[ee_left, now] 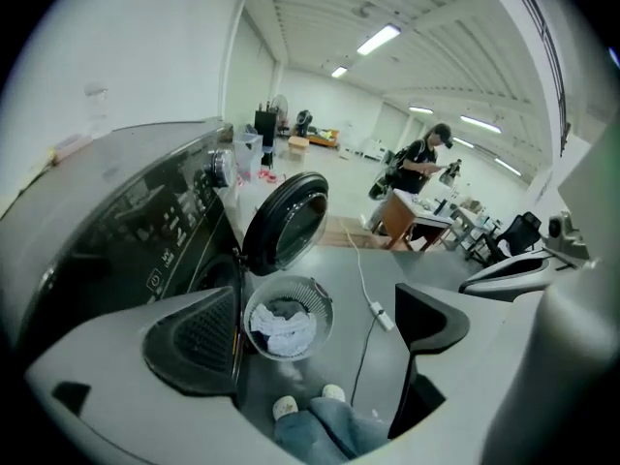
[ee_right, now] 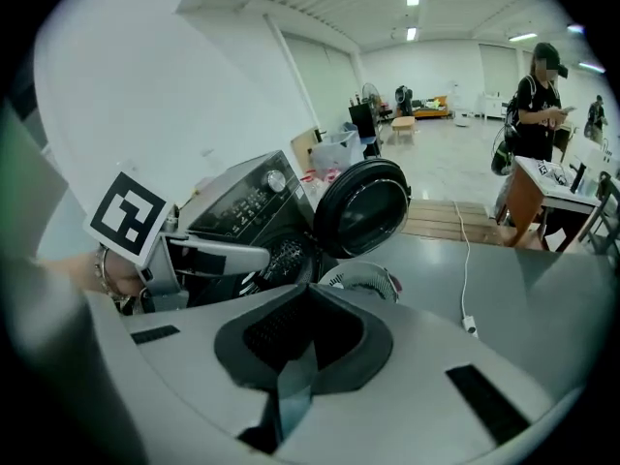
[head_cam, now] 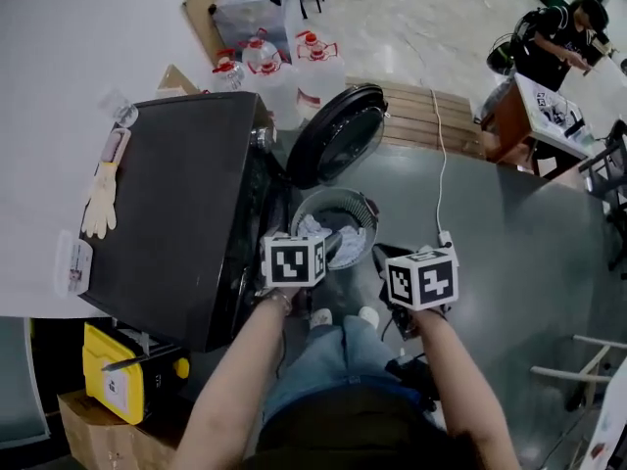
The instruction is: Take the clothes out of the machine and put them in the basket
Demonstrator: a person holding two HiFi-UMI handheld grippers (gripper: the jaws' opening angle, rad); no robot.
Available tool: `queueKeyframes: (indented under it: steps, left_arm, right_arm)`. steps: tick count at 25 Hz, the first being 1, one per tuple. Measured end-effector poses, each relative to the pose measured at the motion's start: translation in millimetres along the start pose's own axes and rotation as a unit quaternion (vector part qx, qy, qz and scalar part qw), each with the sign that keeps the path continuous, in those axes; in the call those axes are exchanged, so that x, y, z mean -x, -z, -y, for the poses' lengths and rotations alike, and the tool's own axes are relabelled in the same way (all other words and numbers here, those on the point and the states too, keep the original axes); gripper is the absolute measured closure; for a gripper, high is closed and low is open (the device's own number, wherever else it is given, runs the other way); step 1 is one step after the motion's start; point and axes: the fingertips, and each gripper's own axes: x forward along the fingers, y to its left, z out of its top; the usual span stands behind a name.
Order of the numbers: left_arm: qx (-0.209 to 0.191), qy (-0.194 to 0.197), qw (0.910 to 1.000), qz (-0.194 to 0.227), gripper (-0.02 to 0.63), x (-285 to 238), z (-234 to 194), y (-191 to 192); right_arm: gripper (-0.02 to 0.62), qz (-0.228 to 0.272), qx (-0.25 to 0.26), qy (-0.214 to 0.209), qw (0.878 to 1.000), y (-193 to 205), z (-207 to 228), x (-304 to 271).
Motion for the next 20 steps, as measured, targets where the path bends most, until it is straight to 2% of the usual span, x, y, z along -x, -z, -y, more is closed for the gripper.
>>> queueKeyframes:
  steps: [5,8,12,15,17,20]
  left_arm:
    - [-0.013,0.013,0.9993,0.031,0.089,23,-6,-31]
    - [-0.025,0.015,0.9987,0.041,0.089,34,-12,-41]
    - [-0.026,0.025,0.9967,0.072,0.089,49,-22,-58]
    - [-0.016,0.037,0.9949,0.093,0.091,62,-29,-65]
    - [-0.016,0.043,0.9931,0.108,0.091,73,-32,-71]
    - [-0.036,0.051,0.9874,0.145,0.091,95,-29,-82]
  right_arm:
    - [0.592,0.009,-0.012,0.009,1.000,-17,-3,16]
    - [0.592,0.035,-0.021,0.017,0.999,-33,-5,25]
    - [0.592,0.127,-0.031,-0.012,0.991,-70,-22,41]
    - [0.592,0.197,-0.004,-0.031,0.980,-92,-40,59]
    - [0.592,0.215,0.018,-0.034,0.976,-97,-51,70]
    - [0.592,0.238,0.039,-0.029,0.970,-103,-64,86]
